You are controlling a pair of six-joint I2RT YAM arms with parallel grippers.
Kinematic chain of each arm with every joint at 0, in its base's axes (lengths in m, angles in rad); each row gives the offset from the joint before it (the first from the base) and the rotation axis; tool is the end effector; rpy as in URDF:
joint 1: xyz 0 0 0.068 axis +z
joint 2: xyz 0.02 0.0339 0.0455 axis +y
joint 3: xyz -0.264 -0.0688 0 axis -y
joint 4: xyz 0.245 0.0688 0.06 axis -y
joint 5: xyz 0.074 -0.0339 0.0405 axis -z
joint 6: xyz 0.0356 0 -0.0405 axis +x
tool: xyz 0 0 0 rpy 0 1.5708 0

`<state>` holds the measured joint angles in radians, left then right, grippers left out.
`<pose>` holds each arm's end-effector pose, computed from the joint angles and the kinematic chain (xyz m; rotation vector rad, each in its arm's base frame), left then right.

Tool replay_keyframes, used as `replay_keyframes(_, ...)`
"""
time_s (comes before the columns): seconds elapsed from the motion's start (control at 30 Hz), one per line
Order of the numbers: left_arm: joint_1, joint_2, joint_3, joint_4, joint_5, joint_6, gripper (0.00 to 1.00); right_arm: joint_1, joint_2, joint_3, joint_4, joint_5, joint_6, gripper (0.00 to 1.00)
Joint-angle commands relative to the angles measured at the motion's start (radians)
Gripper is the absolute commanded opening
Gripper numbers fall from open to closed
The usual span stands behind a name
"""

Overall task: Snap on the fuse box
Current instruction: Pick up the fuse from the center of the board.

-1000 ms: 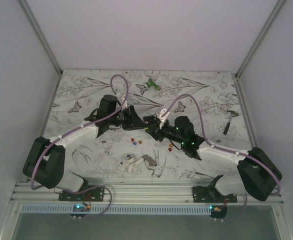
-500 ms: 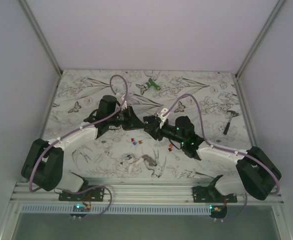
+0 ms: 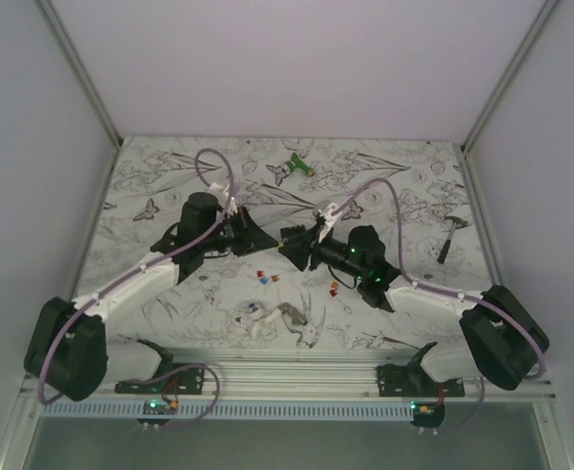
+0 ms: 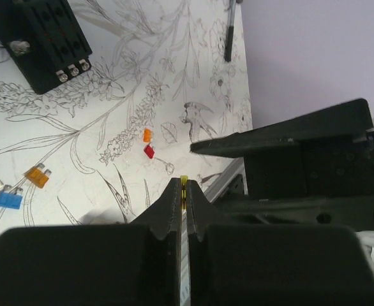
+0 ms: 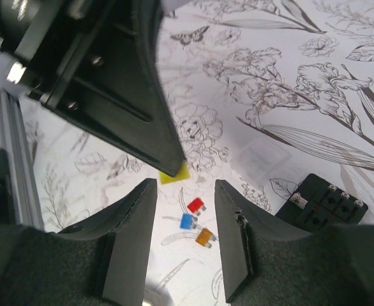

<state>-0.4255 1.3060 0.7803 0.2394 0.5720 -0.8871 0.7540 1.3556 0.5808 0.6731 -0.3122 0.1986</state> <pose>0.2586 -0.1383 0.2679 -0.0296 2.0698 -1.3938 0.2024 0.2051 0.2319 -0.7173 1.6111 0.9672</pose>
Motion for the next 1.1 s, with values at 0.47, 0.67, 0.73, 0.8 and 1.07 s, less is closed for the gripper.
replay_keyframes(0.47,-0.057,-0.293,-0.103,0.162,-0.376,-0.183,0.0,-0.041,0.012,-0.016,0.452,0.0,0.655,0.45)
replay_keyframes(0.67,-0.087,-0.309,-0.105,0.212,-0.386,-0.211,0.0,-0.039,0.076,-0.004,0.528,-0.01,0.722,0.43)
replay_keyframes(0.73,-0.097,-0.313,-0.106,0.22,-0.389,-0.213,0.0,-0.039,0.092,-0.005,0.557,-0.01,0.738,0.43)
replay_keyframes(0.8,-0.109,-0.311,-0.105,0.224,-0.389,-0.213,0.0,-0.039,0.101,-0.004,0.583,-0.01,0.752,0.42)
replay_keyframes(1.07,-0.114,-0.298,-0.102,0.237,-0.376,-0.231,0.0,-0.039,0.12,0.01,0.629,-0.027,0.767,0.39)
